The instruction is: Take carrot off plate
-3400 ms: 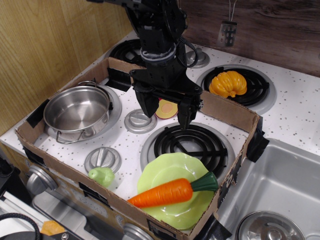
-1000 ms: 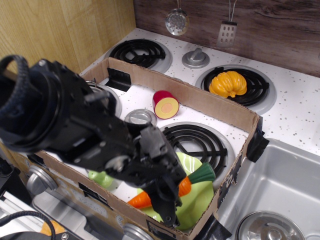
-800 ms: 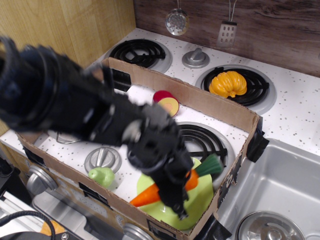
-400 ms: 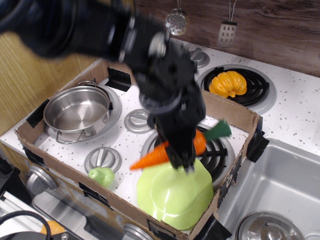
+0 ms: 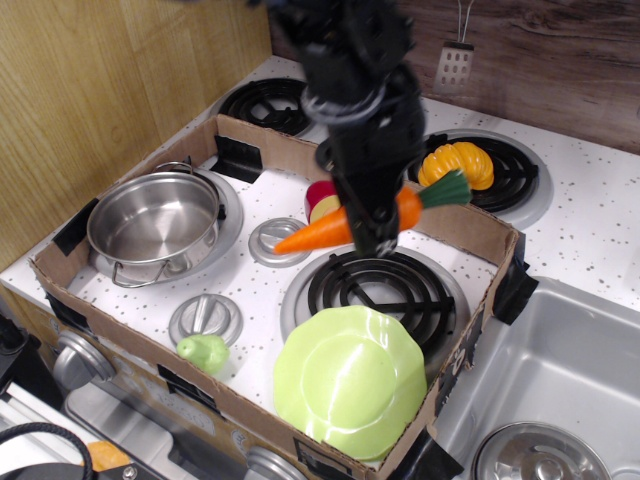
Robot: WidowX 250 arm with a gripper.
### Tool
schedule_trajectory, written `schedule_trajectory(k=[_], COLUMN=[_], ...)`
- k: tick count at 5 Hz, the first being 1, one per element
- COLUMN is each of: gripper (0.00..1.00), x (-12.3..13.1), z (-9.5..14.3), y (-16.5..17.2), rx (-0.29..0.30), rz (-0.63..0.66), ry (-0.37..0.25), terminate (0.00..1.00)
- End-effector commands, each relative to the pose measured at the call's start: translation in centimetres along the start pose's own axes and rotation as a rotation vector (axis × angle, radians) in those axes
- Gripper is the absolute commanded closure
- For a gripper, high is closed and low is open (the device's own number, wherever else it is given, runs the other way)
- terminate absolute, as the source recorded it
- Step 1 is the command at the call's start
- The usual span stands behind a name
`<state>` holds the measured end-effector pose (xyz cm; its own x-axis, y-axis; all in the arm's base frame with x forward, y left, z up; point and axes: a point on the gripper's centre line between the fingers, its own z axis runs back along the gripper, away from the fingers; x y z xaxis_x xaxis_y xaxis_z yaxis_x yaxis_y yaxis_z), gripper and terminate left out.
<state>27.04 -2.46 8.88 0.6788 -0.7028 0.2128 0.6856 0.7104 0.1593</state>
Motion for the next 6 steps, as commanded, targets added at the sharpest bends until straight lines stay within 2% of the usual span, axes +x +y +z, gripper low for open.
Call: schedule_trajectory(k=[1, 2, 3, 4, 5, 6], gripper=[1.00, 1.00, 1.00, 1.00, 1.00, 0.00], x=[2.1, 1.8, 1.5, 1.4, 1.5, 2.1], z=[-2.2, -4.0, -5.5, -6.1, -6.5, -5.9], y=[1.5, 1.1, 1.3, 2.2, 3.4, 3.6], rx=[0.028, 0.068, 0.136, 0.152, 0.096, 0.071], rz=[-0.149, -0.225, -0.370, -0.408, -0.314, -0.232], ry=[-0.020, -0.046, -0.064, -0.051, -0.023, -0.009], terminate=[0.00, 0.00, 0.00, 0.00, 0.00, 0.00])
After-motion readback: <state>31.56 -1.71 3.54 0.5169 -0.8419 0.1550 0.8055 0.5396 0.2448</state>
